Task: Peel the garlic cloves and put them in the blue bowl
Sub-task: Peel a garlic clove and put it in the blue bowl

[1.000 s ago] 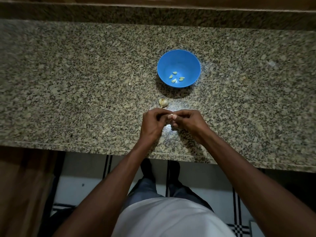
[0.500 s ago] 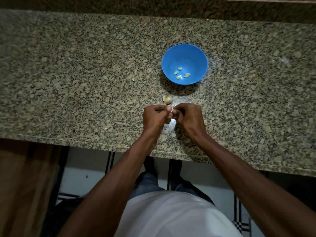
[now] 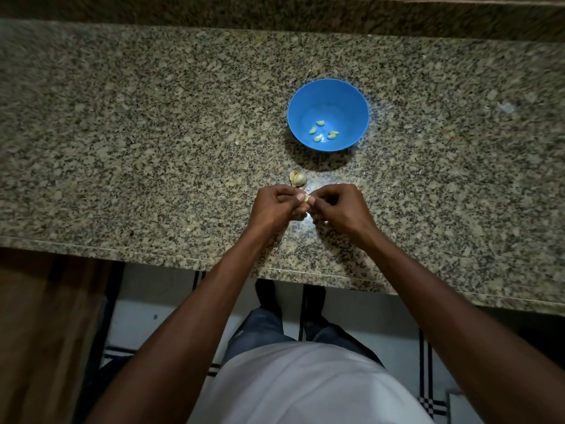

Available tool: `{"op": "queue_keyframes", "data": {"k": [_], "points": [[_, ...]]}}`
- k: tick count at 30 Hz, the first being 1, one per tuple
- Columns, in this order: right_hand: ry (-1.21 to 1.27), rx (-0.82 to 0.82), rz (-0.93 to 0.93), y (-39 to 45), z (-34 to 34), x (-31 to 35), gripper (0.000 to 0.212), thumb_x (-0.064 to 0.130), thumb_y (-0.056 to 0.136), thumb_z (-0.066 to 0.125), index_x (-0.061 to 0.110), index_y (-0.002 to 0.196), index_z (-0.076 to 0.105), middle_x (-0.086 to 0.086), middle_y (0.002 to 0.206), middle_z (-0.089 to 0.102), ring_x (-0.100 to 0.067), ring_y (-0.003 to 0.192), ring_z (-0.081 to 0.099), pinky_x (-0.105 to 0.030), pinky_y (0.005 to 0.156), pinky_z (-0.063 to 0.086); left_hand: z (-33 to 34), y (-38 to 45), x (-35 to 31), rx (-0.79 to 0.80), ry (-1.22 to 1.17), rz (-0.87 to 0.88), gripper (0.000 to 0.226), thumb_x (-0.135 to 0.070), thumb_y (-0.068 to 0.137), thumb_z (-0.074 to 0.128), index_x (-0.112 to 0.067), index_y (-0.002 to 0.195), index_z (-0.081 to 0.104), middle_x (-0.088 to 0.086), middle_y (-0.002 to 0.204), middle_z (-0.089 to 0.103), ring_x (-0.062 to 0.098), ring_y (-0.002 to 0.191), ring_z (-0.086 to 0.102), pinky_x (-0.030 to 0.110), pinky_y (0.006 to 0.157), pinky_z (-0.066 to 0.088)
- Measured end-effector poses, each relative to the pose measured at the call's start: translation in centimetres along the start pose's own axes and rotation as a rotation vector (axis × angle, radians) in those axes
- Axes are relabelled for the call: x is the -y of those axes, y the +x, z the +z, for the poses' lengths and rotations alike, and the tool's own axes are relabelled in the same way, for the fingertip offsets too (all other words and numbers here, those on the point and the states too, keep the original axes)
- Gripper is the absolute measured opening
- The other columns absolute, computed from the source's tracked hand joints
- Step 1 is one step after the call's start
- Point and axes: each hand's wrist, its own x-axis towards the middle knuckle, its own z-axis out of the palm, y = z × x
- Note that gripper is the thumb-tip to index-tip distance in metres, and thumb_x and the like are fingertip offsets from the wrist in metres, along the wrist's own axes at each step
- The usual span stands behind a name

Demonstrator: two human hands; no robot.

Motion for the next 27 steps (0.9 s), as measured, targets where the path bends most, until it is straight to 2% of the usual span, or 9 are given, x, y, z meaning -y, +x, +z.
{"op": "queue_keyframes", "data": {"k": [5, 8, 11, 16, 21, 22, 25, 27], "points": [[0.231, 0.082, 0.077, 0.21, -0.62, -0.34, 0.012, 0.015, 0.094, 0.079, 0.004, 0.100, 0.080, -0.014, 0.088, 0.080, -0.040, 0.086, 0.076, -0.058, 0.085, 0.063, 0.03, -0.11, -0.19, 0.013, 0.018, 0.019, 0.016, -0.001, 0.095, 0.073, 0.008, 0.108, 0.072, 0.025, 0.093, 0.077, 0.021, 0.077, 0.076, 0.036, 0.077, 0.065], [0.217, 0.112, 0.073, 0.50, -0.84, -0.52, 0.011, 0.017, 0.093, 0.080, 0.008, 0.099, 0.081, -0.012, 0.091, 0.080, -0.035, 0.089, 0.078, -0.059, 0.088, 0.062, 0.11, -0.14, -0.12, 0.014, 0.012, 0.000, 0.019, -0.001, 0.094, 0.074, 0.008, 0.111, 0.071, 0.026, 0.095, 0.077, 0.025, 0.081, 0.076, 0.042, 0.084, 0.065], [0.201, 0.136, 0.077, 0.59, -0.99, -0.25, 0.011, 0.013, 0.093, 0.079, 0.006, 0.101, 0.080, -0.014, 0.091, 0.080, -0.034, 0.089, 0.078, -0.057, 0.089, 0.062, 0.13, -0.16, 0.01, 0.007, 0.006, -0.024, 0.017, -0.002, 0.094, 0.074, 0.006, 0.110, 0.072, 0.025, 0.095, 0.077, 0.028, 0.084, 0.075, 0.048, 0.089, 0.063], [0.150, 0.147, 0.042, 0.52, -1.01, 0.18, 0.013, 0.018, 0.094, 0.079, 0.008, 0.103, 0.080, -0.011, 0.088, 0.080, -0.033, 0.086, 0.079, -0.057, 0.085, 0.063, -0.17, -0.18, 0.13, -0.004, -0.010, -0.040, 0.014, -0.007, 0.097, 0.071, 0.001, 0.108, 0.075, 0.022, 0.093, 0.078, 0.024, 0.080, 0.073, 0.048, 0.090, 0.062], [0.146, 0.128, -0.004, 0.26, -0.65, 0.23, 0.017, 0.021, 0.093, 0.080, 0.008, 0.104, 0.081, -0.009, 0.086, 0.081, -0.030, 0.081, 0.078, -0.040, 0.070, 0.061, -0.39, -0.32, 0.24, -0.011, 0.029, -0.010, 0.014, -0.006, 0.097, 0.072, 0.004, 0.107, 0.073, 0.027, 0.093, 0.076, 0.029, 0.079, 0.071, 0.052, 0.089, 0.062], [0.149, 0.128, -0.005, 0.25, -0.53, 0.16, 0.018, 0.022, 0.093, 0.081, 0.009, 0.105, 0.081, -0.008, 0.087, 0.081, -0.029, 0.083, 0.078, -0.039, 0.071, 0.061, -0.42, -0.39, 0.25, -0.014, 0.039, -0.002, 0.015, -0.005, 0.096, 0.073, 0.005, 0.107, 0.072, 0.028, 0.093, 0.075, 0.030, 0.079, 0.071, 0.053, 0.088, 0.062], [0.155, 0.132, -0.001, 0.34, -0.29, -0.08, 0.021, 0.025, 0.090, 0.084, 0.011, 0.106, 0.082, -0.006, 0.092, 0.081, -0.026, 0.091, 0.079, -0.050, 0.086, 0.064, -0.52, -0.59, 0.14, -0.020, 0.059, 0.009, 0.019, -0.003, 0.093, 0.076, 0.006, 0.108, 0.069, 0.030, 0.094, 0.074, 0.033, 0.081, 0.072, 0.053, 0.085, 0.063], [0.180, 0.133, 0.009, 0.31, -0.24, -0.09, 0.022, 0.026, 0.089, 0.085, 0.011, 0.105, 0.082, -0.006, 0.093, 0.082, -0.026, 0.093, 0.079, -0.054, 0.091, 0.062, -0.52, -0.73, -0.04, -0.032, 0.074, 0.026, 0.019, -0.002, 0.091, 0.078, 0.005, 0.107, 0.070, 0.030, 0.094, 0.074, 0.031, 0.079, 0.073, 0.049, 0.083, 0.064]]}}
